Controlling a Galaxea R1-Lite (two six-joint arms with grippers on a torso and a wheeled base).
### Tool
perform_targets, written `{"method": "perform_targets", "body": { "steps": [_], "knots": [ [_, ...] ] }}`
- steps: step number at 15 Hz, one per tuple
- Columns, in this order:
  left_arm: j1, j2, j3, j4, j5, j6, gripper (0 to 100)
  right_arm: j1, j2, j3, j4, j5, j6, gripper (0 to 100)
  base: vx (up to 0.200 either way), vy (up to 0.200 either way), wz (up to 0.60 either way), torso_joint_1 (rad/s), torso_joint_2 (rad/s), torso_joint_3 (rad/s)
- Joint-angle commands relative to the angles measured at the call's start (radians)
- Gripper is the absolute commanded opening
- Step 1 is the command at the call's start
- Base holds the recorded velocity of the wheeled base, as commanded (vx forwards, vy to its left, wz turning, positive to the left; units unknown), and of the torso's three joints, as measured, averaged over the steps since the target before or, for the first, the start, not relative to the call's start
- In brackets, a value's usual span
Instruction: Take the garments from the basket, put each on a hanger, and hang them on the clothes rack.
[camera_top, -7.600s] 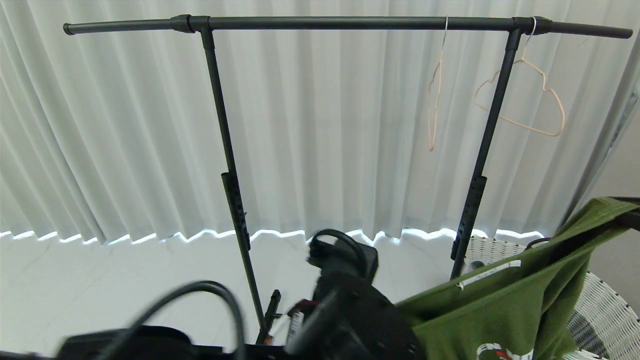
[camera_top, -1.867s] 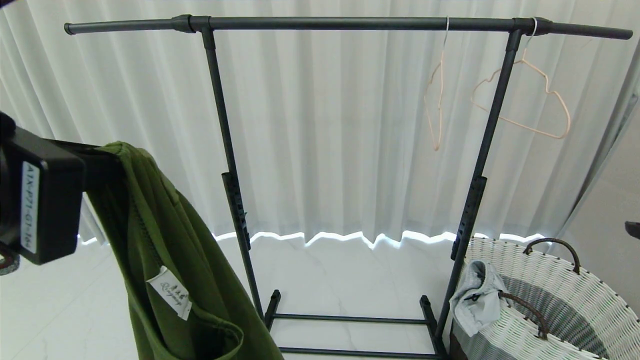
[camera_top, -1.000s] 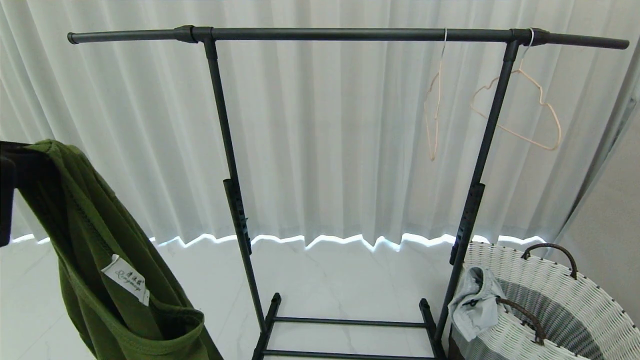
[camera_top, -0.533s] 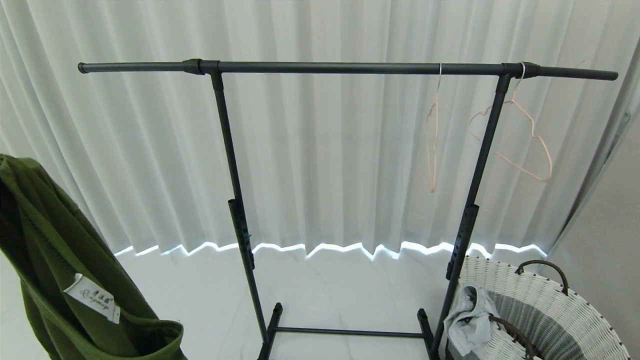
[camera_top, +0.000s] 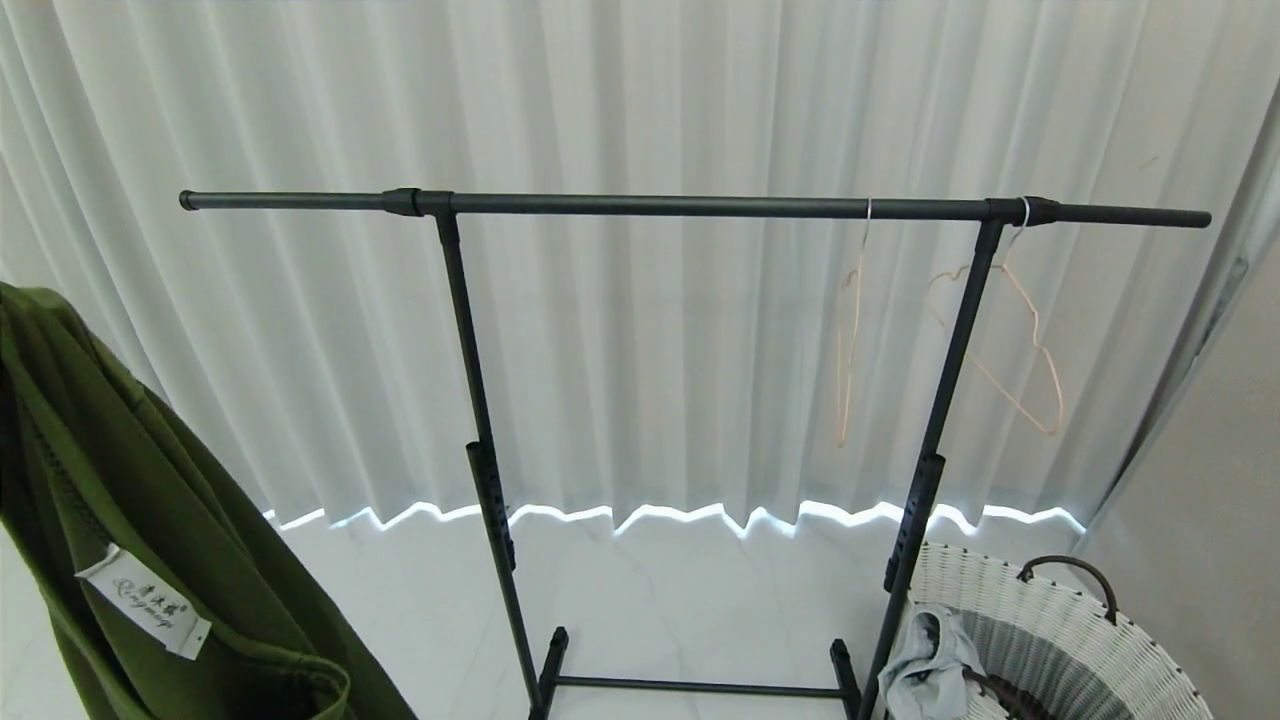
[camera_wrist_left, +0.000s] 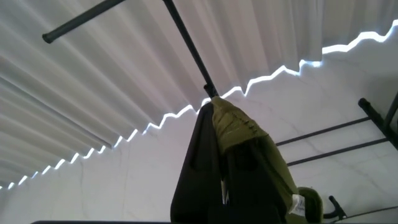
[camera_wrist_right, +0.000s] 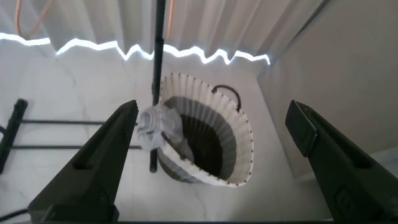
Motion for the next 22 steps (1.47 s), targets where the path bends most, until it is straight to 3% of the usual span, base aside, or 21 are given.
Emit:
{"method": "perform_targets", "body": {
  "steps": [1, 5, 11, 16, 20, 22],
  "knots": [
    [0.0, 0.01, -0.002, -0.001, 0.001, 0.0, 0, -0.01, 0.037, 0.001, -0.038, 0.0, -0.001, 100, 0.0, 0.0, 0.0, 0.212, -0.51, -0.295],
    [0.002, 0.012, 0.004, -0.002, 0.002, -0.004, 0, -0.015, 0.051, 0.003, -0.09, 0.0, -0.002, 100, 0.0, 0.0, 0.0, 0.157, -0.38, -0.217],
    [0.002, 0.02, 0.009, -0.002, 0.001, -0.006, 0, -0.022, 0.066, 0.006, -0.098, 0.034, -0.002, 100, 0.2, 0.0, 0.0, 0.021, -0.03, -0.016],
    [0.002, 0.052, 0.019, -0.004, 0.001, -0.026, 0, -0.16, 0.123, 0.006, -0.096, 0.163, -0.002, 100, 0.2, 0.0, 0.0, 0.006, 0.0, 0.002],
    [0.005, 0.058, 0.047, -0.004, 0.001, -0.054, 0, -0.185, 0.213, 0.008, -0.093, 0.178, -0.001, 100, 0.2, 0.0, 0.0, 0.006, 0.01, 0.001],
    [0.006, 0.061, 0.058, -0.008, 0.001, -0.06, 0, -0.185, 0.265, 0.027, -0.099, 0.178, 0.002, 100, 0.0, 0.0, 0.0, 0.0, 0.0, 0.0]
  ]
}}
